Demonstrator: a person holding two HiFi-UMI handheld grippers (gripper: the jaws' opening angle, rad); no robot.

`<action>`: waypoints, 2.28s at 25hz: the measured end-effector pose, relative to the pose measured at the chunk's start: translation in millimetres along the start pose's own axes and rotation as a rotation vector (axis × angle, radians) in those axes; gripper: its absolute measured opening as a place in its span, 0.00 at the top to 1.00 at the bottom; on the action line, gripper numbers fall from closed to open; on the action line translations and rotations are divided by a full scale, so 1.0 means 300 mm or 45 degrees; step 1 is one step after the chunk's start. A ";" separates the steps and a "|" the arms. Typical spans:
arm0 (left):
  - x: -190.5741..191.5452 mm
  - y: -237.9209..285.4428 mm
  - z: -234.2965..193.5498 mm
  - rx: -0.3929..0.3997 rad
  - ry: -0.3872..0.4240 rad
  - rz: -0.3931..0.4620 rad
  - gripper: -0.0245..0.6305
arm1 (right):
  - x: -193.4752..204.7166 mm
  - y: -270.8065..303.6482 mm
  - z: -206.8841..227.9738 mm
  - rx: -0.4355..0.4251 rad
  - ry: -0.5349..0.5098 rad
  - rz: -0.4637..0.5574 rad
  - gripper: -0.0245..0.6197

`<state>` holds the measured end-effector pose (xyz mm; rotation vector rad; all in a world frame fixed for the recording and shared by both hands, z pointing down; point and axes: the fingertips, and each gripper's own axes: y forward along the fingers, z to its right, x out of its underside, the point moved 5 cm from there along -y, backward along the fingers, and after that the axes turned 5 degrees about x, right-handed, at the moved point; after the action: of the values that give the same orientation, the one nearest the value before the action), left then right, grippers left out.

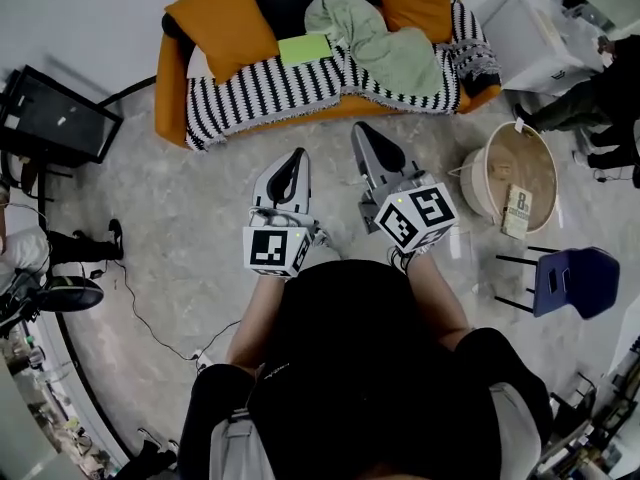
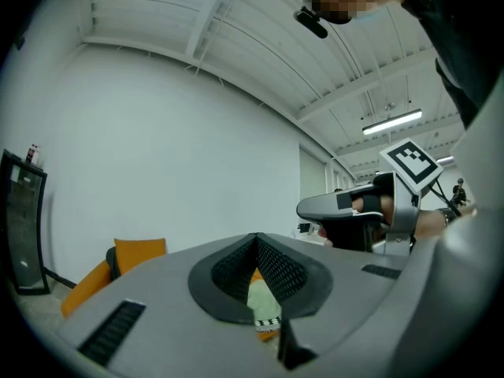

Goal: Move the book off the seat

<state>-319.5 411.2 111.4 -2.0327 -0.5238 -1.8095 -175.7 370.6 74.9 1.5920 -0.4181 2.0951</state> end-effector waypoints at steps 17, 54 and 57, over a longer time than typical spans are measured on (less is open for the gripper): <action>0.031 0.253 -0.221 -0.013 0.015 -0.058 0.95 | -0.004 0.357 0.149 -0.012 -0.003 -0.014 0.94; 0.190 1.136 -0.819 -0.159 -0.142 -0.169 0.95 | -0.076 1.307 0.725 -0.052 -0.025 -0.172 0.94; 0.227 1.213 -0.935 -0.117 -0.159 -0.201 0.95 | -0.042 1.411 0.757 0.001 -0.022 -0.214 0.94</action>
<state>-369.2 -42.1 199.7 -2.2342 -0.6652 -1.8335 -215.8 -103.1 143.9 1.5884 -0.2792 1.9571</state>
